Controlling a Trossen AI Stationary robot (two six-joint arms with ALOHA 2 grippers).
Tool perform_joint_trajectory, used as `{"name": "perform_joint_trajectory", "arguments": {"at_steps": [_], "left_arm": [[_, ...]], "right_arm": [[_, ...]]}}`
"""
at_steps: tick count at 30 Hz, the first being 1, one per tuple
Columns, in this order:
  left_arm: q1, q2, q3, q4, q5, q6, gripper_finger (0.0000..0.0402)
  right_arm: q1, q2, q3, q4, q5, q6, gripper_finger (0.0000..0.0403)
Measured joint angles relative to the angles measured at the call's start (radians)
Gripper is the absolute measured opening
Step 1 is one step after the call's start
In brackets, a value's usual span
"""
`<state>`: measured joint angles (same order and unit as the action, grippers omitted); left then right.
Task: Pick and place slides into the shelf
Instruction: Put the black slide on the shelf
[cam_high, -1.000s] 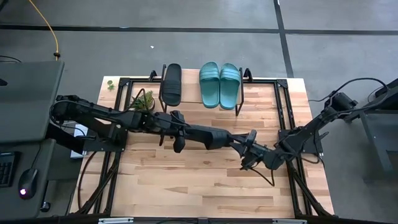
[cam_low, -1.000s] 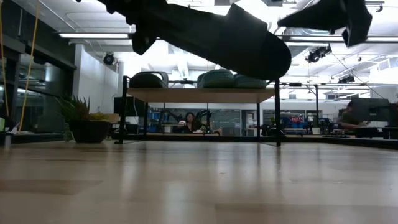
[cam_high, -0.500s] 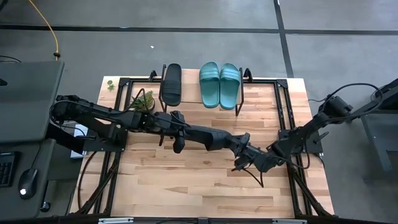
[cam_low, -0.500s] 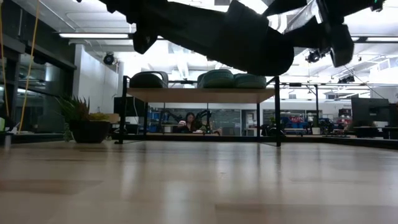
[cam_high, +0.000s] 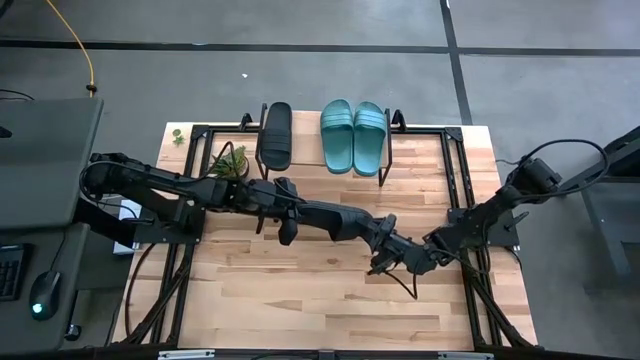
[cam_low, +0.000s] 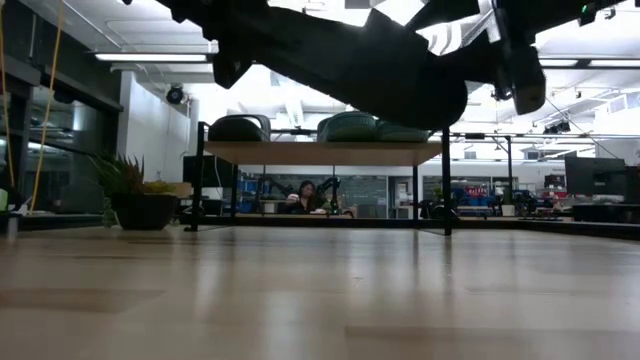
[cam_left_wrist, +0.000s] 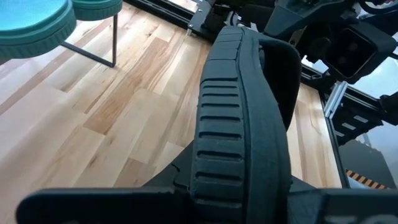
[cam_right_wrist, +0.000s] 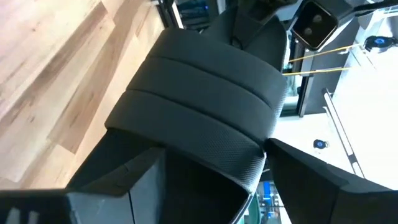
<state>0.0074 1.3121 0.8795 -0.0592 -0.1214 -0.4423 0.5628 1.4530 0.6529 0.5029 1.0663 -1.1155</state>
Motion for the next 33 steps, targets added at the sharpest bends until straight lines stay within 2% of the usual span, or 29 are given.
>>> {"name": "perform_joint_trajectory", "arguments": {"at_steps": [3, 8, 18, 25, 31, 33], "left_arm": [[0.0, 0.0, 0.0, -0.002, -0.003, 0.0, 0.0054], [0.0, 0.0, 0.0, 0.001, -0.002, 0.0, 0.0067], [-0.001, 0.0, 0.0, 0.0, 0.003, 0.011, 0.0055], [-0.001, 0.0, 0.0, 0.003, 0.004, 0.015, 0.0072], [-0.001, 0.0, 0.0, 0.007, 0.003, 0.02, 0.0075], [-0.001, 0.0, 0.0, 0.007, 0.001, 0.031, 0.0075]], "right_arm": [[-0.011, 0.009, 0.0, 0.036, 0.003, -0.011, 0.0242], [-0.013, 0.012, 0.0, 0.109, -0.008, -0.011, 0.0196], [-0.012, 0.012, 0.0, 0.11, -0.024, 0.024, 0.0115], [-0.012, 0.012, 0.0, 0.111, -0.027, 0.042, 0.007], [-0.012, 0.012, 0.0, 0.113, -0.028, 0.051, 0.0012], [-0.012, 0.012, 0.0, 0.117, -0.029, 0.062, 0.0005]]}}
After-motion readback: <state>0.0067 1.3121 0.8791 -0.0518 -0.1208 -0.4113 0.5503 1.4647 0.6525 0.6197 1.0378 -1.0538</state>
